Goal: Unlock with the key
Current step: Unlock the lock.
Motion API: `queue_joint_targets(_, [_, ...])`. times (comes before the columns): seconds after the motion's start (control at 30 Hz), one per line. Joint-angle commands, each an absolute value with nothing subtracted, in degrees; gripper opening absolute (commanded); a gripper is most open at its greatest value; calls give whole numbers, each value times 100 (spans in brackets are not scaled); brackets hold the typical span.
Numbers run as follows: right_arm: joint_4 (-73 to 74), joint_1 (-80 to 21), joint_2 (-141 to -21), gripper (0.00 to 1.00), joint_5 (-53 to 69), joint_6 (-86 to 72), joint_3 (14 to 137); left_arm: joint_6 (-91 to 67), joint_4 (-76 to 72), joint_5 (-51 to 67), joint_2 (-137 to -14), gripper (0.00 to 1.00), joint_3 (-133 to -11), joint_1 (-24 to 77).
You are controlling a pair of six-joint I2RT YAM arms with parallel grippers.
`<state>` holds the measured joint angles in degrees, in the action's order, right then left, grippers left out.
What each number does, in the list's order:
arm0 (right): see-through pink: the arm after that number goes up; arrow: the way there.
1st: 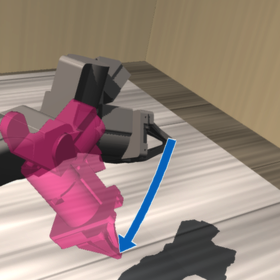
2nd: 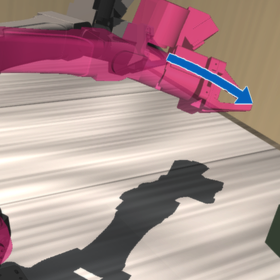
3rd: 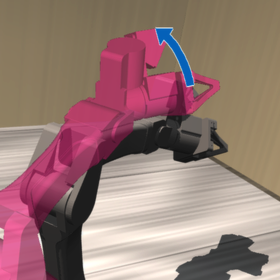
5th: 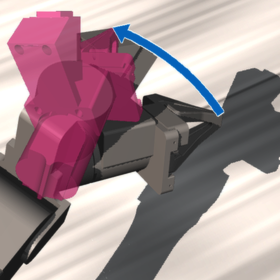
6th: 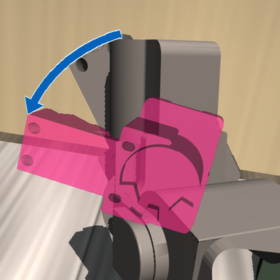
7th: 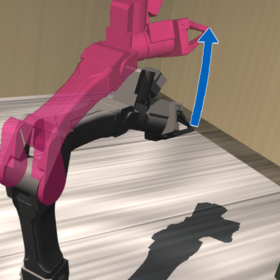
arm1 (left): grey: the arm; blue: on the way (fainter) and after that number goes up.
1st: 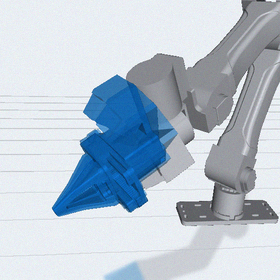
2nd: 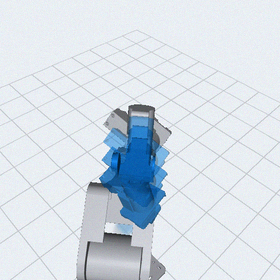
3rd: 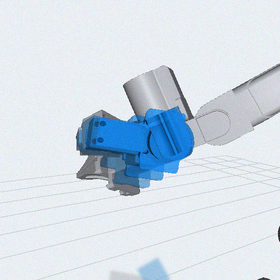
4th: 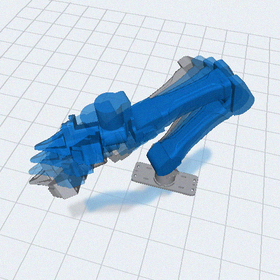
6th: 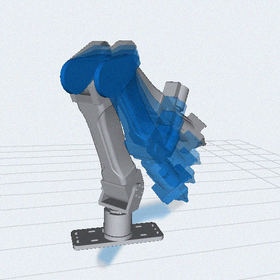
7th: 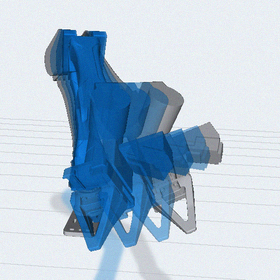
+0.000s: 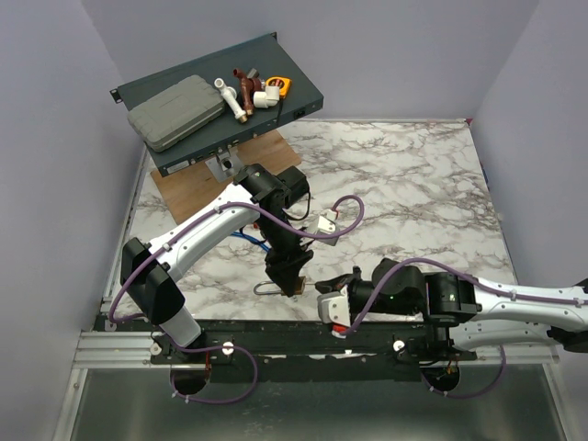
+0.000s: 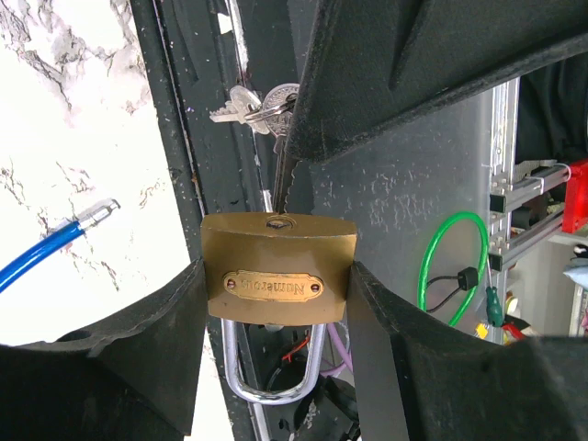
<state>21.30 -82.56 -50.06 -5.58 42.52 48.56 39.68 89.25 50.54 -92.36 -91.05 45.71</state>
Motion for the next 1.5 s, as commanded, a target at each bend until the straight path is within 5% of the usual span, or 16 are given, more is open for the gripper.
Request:
queue_joint_targets(0.0, [1892, -8306, -4938, 1, -448, 4344, 4710, 4093, 9294, 5245, -9020, 0, -9132, 4593])
queue_joint_targets(1.47, [1728, -8306, -4966, 1, -316, 4458, 4662, 4208, 9293, 5025, -8960, 0, -9273, 4772])
